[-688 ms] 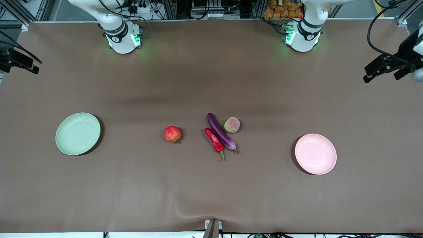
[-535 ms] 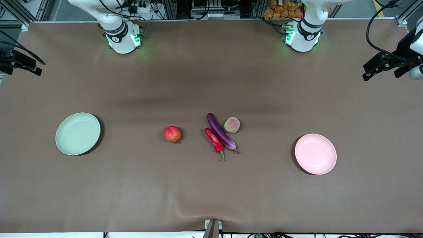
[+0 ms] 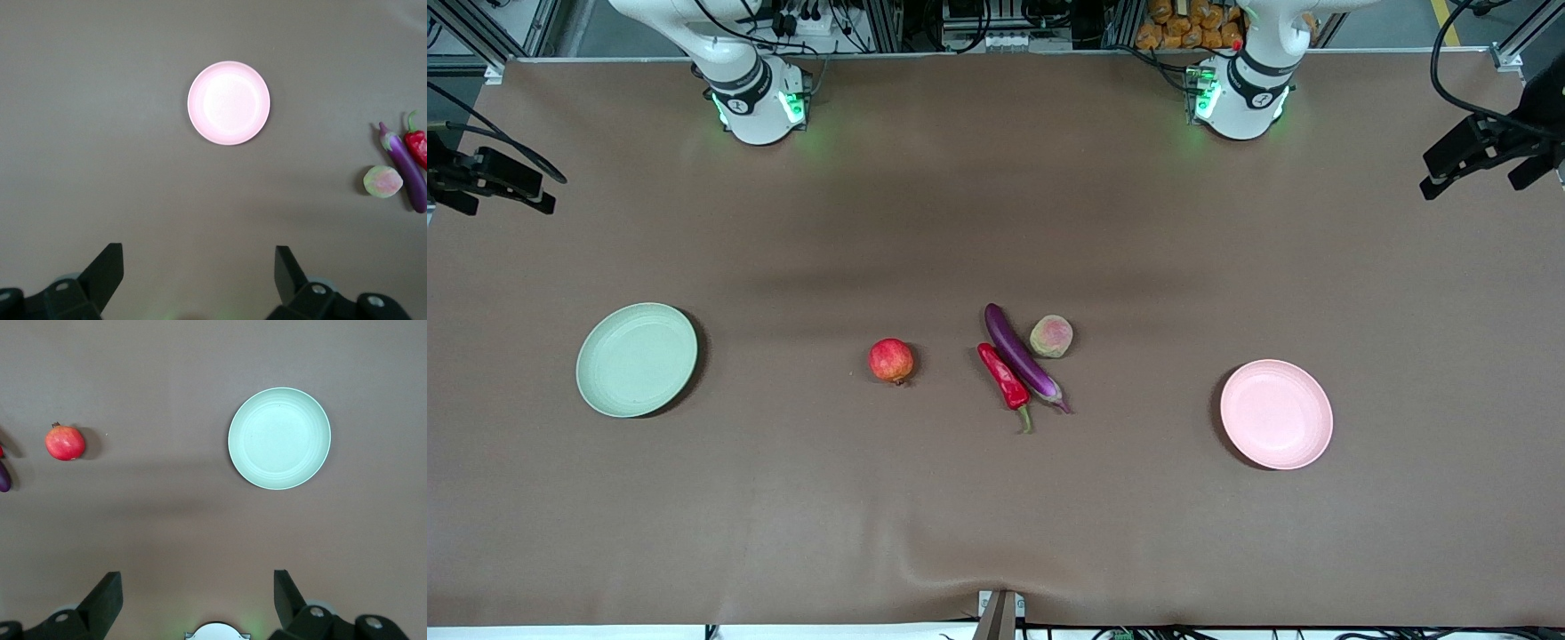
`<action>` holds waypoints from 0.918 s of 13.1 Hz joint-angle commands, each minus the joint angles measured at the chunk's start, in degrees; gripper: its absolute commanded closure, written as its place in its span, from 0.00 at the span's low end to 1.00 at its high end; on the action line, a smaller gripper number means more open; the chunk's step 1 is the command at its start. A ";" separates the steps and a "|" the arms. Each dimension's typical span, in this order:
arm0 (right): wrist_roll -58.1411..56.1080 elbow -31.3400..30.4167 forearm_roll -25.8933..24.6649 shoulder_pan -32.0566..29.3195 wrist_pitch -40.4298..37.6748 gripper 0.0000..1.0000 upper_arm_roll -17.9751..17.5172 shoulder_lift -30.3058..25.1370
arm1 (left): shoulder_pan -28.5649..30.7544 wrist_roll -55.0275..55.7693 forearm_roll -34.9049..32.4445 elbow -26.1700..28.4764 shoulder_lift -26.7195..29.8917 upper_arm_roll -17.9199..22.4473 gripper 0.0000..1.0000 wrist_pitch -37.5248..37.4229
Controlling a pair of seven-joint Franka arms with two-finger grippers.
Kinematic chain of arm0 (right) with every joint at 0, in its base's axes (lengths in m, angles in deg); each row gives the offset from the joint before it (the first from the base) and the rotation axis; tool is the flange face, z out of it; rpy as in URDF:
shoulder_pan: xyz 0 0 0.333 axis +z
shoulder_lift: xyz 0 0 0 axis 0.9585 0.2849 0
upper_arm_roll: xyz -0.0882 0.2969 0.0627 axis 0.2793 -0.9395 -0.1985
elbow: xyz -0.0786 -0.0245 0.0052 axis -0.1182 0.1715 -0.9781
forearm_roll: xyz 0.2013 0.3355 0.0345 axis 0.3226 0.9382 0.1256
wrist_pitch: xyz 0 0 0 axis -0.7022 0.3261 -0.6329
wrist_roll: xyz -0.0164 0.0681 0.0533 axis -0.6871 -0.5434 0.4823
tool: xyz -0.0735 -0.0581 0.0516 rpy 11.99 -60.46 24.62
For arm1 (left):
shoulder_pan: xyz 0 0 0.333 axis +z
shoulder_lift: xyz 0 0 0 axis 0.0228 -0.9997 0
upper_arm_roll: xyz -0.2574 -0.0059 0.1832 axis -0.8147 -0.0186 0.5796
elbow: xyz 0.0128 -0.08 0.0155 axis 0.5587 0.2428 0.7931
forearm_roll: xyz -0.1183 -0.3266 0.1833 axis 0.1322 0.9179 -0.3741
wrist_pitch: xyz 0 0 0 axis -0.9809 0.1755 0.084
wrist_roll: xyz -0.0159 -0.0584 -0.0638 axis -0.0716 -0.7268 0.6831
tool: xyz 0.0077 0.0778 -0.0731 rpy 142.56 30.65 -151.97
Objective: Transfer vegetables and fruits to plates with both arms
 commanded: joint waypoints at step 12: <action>8.01 -3.07 18.05 -9.93 3.14 0.00 0.36 13.49 | -2.35 12.77 2.06 4.58 -8.90 -0.92 0.00 8.08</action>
